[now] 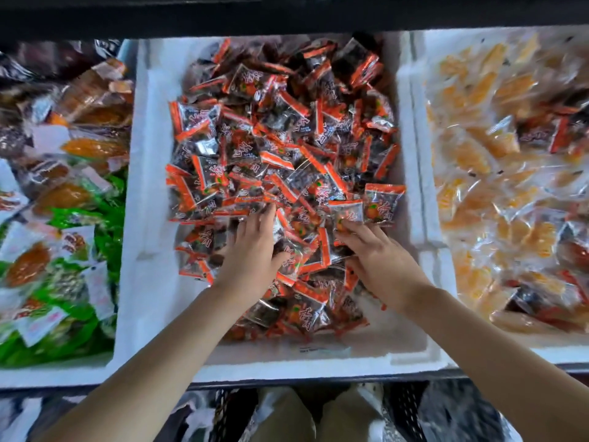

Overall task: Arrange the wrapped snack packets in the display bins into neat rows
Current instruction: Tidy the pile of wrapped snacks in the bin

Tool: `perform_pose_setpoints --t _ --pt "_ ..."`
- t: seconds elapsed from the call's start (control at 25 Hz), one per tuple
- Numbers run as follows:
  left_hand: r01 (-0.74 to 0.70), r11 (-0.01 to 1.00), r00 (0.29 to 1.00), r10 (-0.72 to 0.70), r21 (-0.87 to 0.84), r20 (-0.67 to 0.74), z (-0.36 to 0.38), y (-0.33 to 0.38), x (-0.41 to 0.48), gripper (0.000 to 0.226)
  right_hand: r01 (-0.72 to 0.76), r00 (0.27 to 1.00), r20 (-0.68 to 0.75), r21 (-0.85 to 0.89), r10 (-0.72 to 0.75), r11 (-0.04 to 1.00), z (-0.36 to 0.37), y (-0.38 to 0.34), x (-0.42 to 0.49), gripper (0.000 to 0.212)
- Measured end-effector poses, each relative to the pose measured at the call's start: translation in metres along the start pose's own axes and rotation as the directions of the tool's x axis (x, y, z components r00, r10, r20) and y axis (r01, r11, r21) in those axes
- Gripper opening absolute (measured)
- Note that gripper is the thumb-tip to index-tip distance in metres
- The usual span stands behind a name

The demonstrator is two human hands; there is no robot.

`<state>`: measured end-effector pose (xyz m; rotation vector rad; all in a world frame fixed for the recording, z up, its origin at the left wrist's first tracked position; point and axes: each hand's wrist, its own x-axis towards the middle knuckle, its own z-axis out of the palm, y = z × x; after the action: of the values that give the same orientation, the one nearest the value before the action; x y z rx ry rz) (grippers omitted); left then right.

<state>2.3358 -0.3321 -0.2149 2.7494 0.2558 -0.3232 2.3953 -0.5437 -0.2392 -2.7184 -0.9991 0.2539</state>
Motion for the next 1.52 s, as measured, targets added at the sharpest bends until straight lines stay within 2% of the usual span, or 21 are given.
perform_pose_setpoints --t 0.08,0.16,0.24,0.36,0.4,0.56,0.64,0.72,0.8,0.88,1.0,1.12,1.28,1.4,1.48,1.52 --pt "-0.015 0.99 0.999 0.021 0.143 -0.039 0.003 0.006 0.002 0.084 0.049 0.999 0.008 -0.135 -0.049 0.99 0.007 0.002 -0.008 0.059" --pt "-0.091 0.956 0.99 0.119 0.28 -0.082 0.01 0.014 0.002 0.078 0.101 0.995 0.043 -0.201 -0.094 0.974 0.009 0.005 -0.016 0.058" --pt "-0.146 0.939 0.968 0.201 0.313 -0.151 0.017 0.027 0.004 0.066 0.123 0.992 0.01 -0.165 -0.123 0.978 -0.004 0.012 -0.029 0.047" --pt "-0.247 0.943 0.931 0.295 0.222 -0.217 0.019 0.069 0.005 0.052 0.086 0.988 -0.126 -0.01 -0.087 0.996 -0.035 0.029 -0.057 0.018" --pt "-0.304 0.935 0.912 0.342 0.185 -0.229 0.022 0.09 0.004 0.047 0.058 0.988 -0.148 0.04 -0.051 0.998 -0.045 0.039 -0.071 0.012" --pt "-0.537 0.837 0.816 0.546 0.103 -0.188 0.05 0.174 0.0 0.028 -0.149 0.96 -0.224 0.087 0.165 0.985 -0.059 0.103 -0.134 0.017" --pt "-0.618 0.782 0.772 0.623 0.084 -0.126 0.075 0.214 0.002 0.029 -0.336 0.913 -0.213 0.093 0.348 0.937 -0.061 0.151 -0.168 0.013" --pt "-0.664 0.745 0.745 0.666 0.06 -0.037 0.095 0.25 0.007 0.032 -0.498 0.844 -0.185 0.079 0.503 0.864 -0.061 0.201 -0.194 0.021" --pt "-0.674 0.739 0.737 0.671 0.013 0.082 0.112 0.283 0.012 0.035 -0.608 0.778 -0.126 0.093 0.615 0.789 -0.063 0.243 -0.211 0.036" --pt "-0.65 0.76 0.742 0.641 -0.025 0.199 0.127 0.305 0.02 0.038 -0.642 0.754 -0.068 0.139 0.654 0.754 -0.066 0.268 -0.215 0.043" --pt "-0.636 0.771 0.749 0.603 0.039 0.273 0.143 0.326 0.032 0.05 -0.607 0.781 -0.071 0.145 0.62 0.781 -0.062 0.288 -0.215 0.052" --pt "-0.606 0.789 0.767 0.546 0.1 0.337 0.148 0.336 0.044 0.061 -0.59 0.801 -0.039 0.118 0.597 0.799 -0.061 0.293 -0.207 0.051" --pt "-0.645 0.723 0.762 0.582 0.249 0.285 0.145 0.35 0.053 0.051 -0.661 0.742 0.051 0.223 0.669 0.716 -0.07 0.29 -0.202 0.043" --pt "-0.552 0.792 0.834 0.527 0.261 0.163 0.139 0.351 0.054 0.04 -0.66 0.729 0.023 0.292 0.685 0.692 -0.076 0.287 -0.206 0.029" --pt "-0.47 0.837 0.873 0.487 0.28 0.008 0.134 0.347 0.058 0.056 -0.647 0.711 -0.034 0.361 0.703 0.672 -0.078 0.289 -0.209 0.03" --pt "-0.471 0.841 0.865 0.5 0.268 -0.048 0.132 0.347 0.059 0.065 -0.637 0.701 -0.068 0.388 0.71 0.666 -0.08 0.291 -0.21 0.03"
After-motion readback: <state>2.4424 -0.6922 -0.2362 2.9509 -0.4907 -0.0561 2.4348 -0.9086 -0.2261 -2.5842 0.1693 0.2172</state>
